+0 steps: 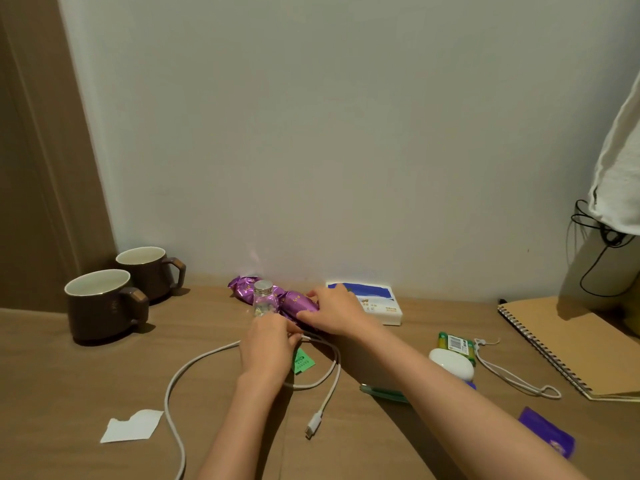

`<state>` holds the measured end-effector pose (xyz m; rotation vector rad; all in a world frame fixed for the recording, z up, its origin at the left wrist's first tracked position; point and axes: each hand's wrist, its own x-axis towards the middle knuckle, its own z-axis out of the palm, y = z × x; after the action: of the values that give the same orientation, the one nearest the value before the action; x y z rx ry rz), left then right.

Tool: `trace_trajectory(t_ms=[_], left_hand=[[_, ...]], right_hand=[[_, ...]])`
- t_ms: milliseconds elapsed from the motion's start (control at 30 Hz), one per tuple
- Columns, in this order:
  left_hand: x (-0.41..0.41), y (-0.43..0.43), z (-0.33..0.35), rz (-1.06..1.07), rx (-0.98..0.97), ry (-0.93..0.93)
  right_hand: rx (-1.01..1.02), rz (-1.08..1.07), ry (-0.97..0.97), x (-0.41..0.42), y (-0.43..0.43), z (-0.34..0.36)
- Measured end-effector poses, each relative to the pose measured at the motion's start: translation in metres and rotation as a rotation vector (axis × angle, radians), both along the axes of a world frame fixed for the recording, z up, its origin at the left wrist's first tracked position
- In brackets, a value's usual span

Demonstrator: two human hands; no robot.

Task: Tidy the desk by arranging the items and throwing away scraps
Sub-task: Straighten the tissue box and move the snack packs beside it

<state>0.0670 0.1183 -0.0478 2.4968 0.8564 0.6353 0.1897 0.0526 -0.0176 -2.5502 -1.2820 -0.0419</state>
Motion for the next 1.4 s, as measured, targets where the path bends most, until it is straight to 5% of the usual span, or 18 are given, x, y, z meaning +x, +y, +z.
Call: trace_trajectory(t_ms=[367,700,1000,1400], left_hand=[[0.007,-0.010,0.001,-0.041,0.120,-0.045],[0.017,-0.029,-0.010,-0.205,0.172,-0.017],[0.025,-0.032,-0.017,-0.286,0.155,0.115],[0.026,-0.028,-0.015,-0.265,0.145,0.071]], right_hand=[[0.281,-0.093,0.181,0.019,-0.047,0.024],[0.329,-0.515,0.268,0.103,-0.137,-0.010],[0.252,-0.562,0.194,0.118,-0.099,-0.027],[0.446,-0.403,0.251,0.121,-0.097,-0.039]])
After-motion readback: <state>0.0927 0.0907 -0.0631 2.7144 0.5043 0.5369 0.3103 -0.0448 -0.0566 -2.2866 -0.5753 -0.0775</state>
